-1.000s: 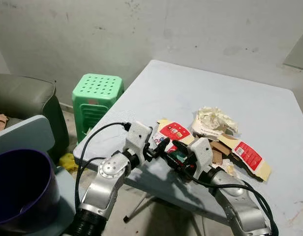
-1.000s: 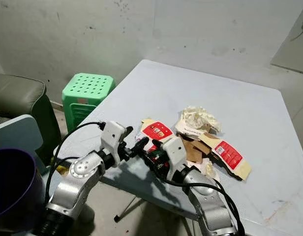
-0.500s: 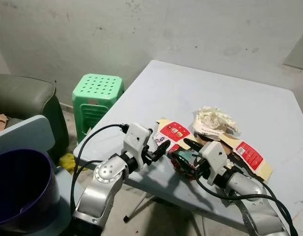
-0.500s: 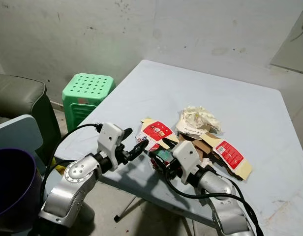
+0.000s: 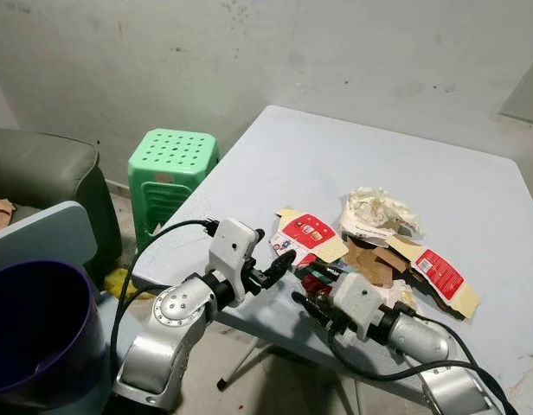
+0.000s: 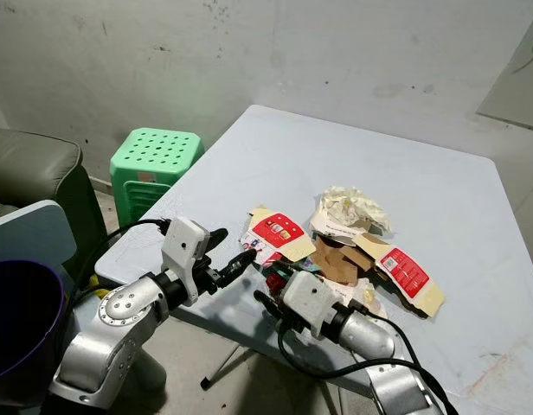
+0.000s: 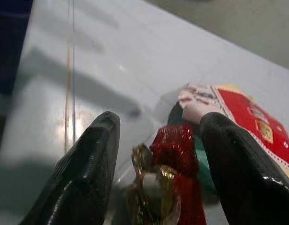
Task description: Picking trash to rubbish bin
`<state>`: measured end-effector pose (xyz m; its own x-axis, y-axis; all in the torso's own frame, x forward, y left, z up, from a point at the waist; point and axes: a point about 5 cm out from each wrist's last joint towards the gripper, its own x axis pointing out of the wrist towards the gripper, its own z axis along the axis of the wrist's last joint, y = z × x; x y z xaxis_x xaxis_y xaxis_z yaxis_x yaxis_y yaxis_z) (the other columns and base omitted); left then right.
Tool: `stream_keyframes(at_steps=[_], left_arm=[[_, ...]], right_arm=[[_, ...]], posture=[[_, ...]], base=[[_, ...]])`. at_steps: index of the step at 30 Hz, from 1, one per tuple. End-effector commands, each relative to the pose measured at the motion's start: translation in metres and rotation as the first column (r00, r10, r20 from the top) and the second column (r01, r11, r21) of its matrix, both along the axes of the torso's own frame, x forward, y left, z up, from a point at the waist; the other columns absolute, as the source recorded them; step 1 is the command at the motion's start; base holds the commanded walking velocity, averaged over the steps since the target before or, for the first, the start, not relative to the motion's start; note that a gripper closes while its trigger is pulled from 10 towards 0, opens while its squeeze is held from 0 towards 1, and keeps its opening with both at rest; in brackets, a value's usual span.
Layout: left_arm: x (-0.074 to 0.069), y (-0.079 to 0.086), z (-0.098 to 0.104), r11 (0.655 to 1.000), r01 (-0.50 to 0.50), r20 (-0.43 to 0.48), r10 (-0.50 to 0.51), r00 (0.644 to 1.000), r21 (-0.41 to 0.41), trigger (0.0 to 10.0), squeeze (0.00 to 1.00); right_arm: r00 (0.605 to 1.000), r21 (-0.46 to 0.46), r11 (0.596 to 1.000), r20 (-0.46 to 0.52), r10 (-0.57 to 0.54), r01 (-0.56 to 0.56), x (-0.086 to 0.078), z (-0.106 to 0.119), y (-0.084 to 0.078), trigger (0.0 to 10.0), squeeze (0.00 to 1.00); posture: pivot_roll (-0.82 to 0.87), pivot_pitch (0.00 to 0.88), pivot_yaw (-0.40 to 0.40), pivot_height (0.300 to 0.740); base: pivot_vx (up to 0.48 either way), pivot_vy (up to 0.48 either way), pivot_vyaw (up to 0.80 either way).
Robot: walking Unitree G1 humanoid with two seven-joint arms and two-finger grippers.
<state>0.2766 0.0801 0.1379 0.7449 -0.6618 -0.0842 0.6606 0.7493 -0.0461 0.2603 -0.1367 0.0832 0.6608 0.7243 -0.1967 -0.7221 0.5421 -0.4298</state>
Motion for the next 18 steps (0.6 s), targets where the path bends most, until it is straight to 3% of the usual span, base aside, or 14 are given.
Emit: stream_keyframes(at_steps=[1,11,18], left_arm=[[0.000,-0.001,0.008,1.000,0.005,0.021,-0.005,1.000,-0.005,10.0,0.00],[-0.002,-0.002,0.009,1.000,-0.003,0.014,0.003,1.000,-0.012,10.0,0.00],[-0.003,-0.003,0.010,1.000,-0.004,0.008,0.005,1.000,-0.015,10.0,0.00]], right_arm=[[0.999,-0.031,0.999,0.031,-0.015,0.016,0.006,0.002,-0.002,10.0,0.00],[0.995,0.013,0.998,0.085,-0.056,0.055,0.014,0.006,-0.001,10.0,0.00],[0.988,-0.044,0.994,0.126,-0.093,0.099,0.017,0.003,-0.001,10.0,0.00]], posture=[[-0.02,0.000,-0.096,0.740],[-0.01,0.000,-0.100,0.740],[-0.01,0.000,-0.100,0.740]], base=[[0.000,0.000,0.00],[0.000,0.000,0.00],[0.000,0.000,0.00]])
